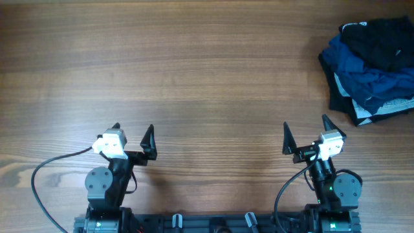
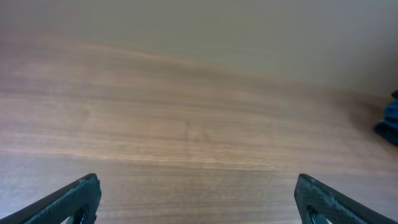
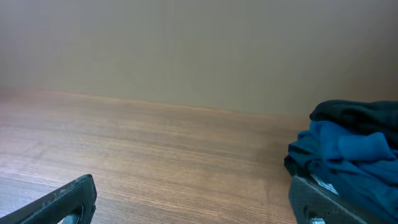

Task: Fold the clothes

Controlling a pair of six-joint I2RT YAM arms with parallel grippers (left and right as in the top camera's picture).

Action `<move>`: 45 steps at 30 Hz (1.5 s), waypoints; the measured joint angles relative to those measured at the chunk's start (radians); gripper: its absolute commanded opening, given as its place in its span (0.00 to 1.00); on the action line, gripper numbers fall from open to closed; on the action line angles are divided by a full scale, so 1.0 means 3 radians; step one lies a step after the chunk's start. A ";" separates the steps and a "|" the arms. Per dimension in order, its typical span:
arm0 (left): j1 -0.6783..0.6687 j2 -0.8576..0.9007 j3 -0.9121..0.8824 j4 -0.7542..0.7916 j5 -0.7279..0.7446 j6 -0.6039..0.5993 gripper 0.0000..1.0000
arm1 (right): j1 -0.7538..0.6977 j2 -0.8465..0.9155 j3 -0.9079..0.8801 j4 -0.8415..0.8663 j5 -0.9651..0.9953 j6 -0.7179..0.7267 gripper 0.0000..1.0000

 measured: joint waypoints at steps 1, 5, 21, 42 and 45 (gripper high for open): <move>0.0015 -0.0065 0.0000 -0.0070 0.0000 0.0000 1.00 | 0.0000 0.0000 0.0000 -0.0001 0.0000 0.0000 1.00; 0.0032 -0.0324 -0.0003 -0.0076 0.0000 0.0000 1.00 | 0.0000 0.0000 0.0000 -0.0001 0.0000 0.0000 1.00; 0.0047 -0.0469 -0.0003 -0.0075 0.0000 0.0000 1.00 | 0.0000 0.0000 0.0000 -0.0001 0.0000 0.0000 1.00; 0.0047 -0.0469 -0.0003 -0.0075 0.0000 0.0000 1.00 | 0.0000 0.0000 0.0000 -0.0001 0.0000 0.0000 1.00; 0.0047 -0.0469 -0.0003 -0.0075 0.0000 0.0000 1.00 | 0.0000 0.0000 0.0000 -0.0001 0.0000 0.0000 1.00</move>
